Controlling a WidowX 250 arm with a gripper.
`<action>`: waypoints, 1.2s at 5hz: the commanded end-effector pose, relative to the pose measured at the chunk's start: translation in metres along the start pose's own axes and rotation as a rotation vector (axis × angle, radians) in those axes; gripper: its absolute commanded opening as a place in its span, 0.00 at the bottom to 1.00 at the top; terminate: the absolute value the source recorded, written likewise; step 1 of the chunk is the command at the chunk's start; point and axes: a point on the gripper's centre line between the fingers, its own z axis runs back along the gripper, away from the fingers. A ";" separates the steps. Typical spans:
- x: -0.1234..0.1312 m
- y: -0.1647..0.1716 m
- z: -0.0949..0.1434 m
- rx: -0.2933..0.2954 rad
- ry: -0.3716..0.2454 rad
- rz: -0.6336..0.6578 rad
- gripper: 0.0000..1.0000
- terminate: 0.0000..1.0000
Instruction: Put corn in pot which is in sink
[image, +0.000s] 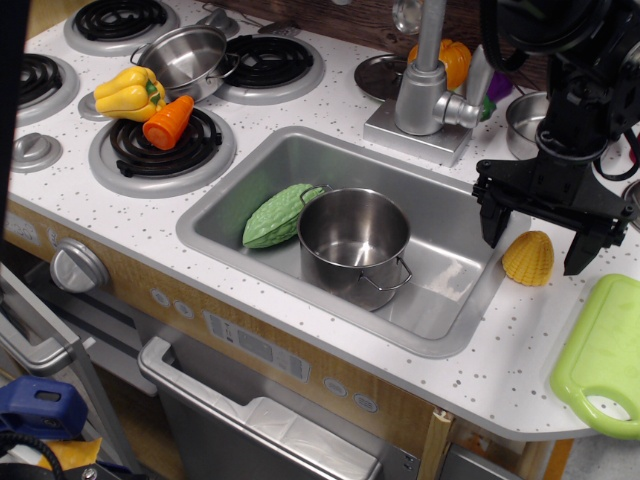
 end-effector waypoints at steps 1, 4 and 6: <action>0.014 0.004 0.015 -0.046 -0.103 -0.012 1.00 0.00; 0.010 0.003 0.006 -0.046 -0.140 -0.026 0.00 0.00; 0.012 0.022 0.040 0.004 -0.045 -0.102 0.00 0.00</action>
